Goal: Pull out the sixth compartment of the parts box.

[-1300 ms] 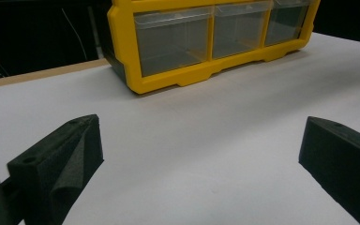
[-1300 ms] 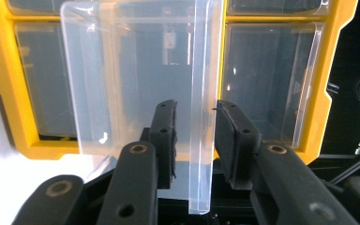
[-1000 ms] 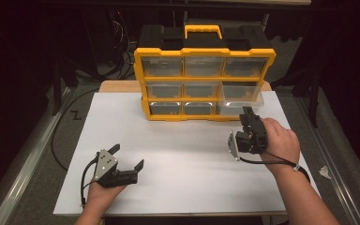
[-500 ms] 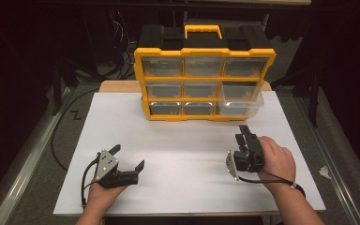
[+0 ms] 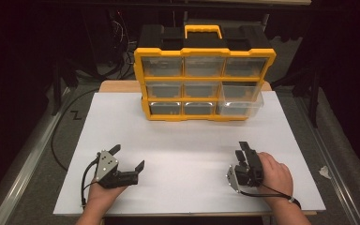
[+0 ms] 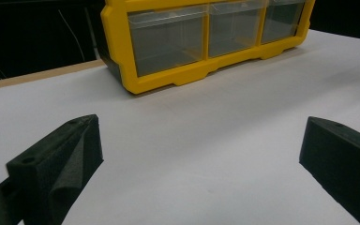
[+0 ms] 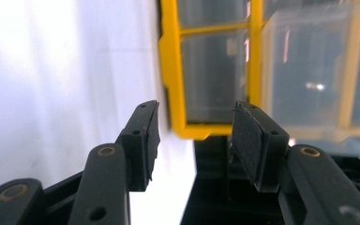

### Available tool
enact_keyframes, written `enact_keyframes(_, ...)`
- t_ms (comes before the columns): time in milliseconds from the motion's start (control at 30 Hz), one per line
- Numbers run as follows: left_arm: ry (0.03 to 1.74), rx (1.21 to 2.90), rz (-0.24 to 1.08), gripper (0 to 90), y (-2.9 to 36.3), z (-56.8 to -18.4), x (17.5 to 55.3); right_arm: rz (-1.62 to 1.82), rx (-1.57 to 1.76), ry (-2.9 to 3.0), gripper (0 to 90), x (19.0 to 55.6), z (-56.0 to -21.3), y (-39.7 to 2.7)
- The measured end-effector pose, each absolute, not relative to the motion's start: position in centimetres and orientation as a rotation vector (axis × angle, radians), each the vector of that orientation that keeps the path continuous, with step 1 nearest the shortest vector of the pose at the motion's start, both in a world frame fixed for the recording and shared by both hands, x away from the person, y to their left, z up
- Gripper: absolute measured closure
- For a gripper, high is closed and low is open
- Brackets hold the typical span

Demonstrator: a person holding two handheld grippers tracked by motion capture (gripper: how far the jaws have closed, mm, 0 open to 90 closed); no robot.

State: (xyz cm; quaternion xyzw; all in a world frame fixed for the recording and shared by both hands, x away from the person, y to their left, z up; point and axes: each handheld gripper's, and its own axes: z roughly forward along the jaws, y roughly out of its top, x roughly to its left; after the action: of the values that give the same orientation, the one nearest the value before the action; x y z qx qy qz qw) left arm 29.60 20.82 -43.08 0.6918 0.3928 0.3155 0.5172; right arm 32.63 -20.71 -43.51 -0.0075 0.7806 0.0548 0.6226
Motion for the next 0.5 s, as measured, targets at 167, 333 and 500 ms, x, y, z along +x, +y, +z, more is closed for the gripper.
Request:
enact_keyframes(167, 0.941, 1.665, 0.758, 0.4, 20.8, -43.1, 29.5, 0.105, -0.009, 1.815, 52.6, 32.4, -44.0, -21.9)
enact_keyframes(333, 0.945, 1.666, 0.757, 0.4, 20.9, -43.1, 29.5, 0.103, -0.007, 1.815, 48.8, 32.7, -44.0, -22.1)
enact_keyframes(500, 0.947, 1.666, 0.756, 0.4, 20.9, -43.2, 29.5, 0.104, -0.020, 1.824, 44.6, 32.7, -44.0, -22.0)
